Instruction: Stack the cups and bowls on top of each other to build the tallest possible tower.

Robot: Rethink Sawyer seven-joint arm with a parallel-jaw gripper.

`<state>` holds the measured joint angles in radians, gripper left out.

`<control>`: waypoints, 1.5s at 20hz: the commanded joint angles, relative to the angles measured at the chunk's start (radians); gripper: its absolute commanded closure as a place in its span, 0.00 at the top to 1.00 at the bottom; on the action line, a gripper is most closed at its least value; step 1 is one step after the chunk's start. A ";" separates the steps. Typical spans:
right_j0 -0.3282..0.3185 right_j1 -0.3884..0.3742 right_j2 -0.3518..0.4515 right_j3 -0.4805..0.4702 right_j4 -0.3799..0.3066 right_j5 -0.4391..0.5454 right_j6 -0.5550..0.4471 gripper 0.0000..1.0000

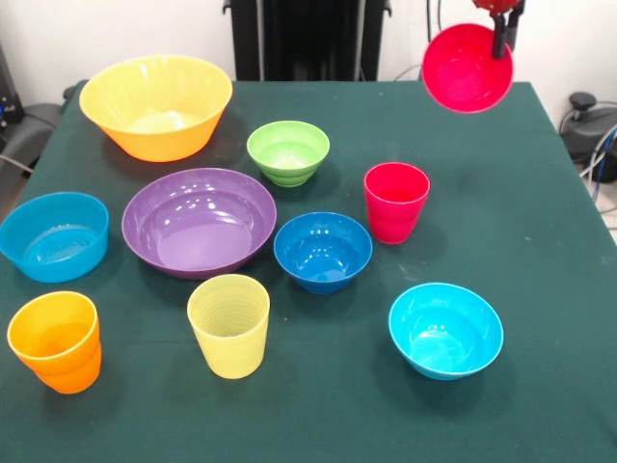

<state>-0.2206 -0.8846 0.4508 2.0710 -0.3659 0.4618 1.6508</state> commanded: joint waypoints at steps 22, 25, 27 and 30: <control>0.107 0.125 -0.077 0.009 -0.017 -0.128 0.256 0.00; 0.126 0.172 -0.099 -0.021 -0.028 -0.153 0.255 0.00; 0.136 0.199 -0.111 -0.037 -0.029 -0.158 0.248 0.00; 0.143 0.240 -0.118 -0.062 -0.032 -0.165 0.223 0.00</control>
<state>-0.1029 -0.7765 0.3727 2.0753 -0.3593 0.3576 1.7580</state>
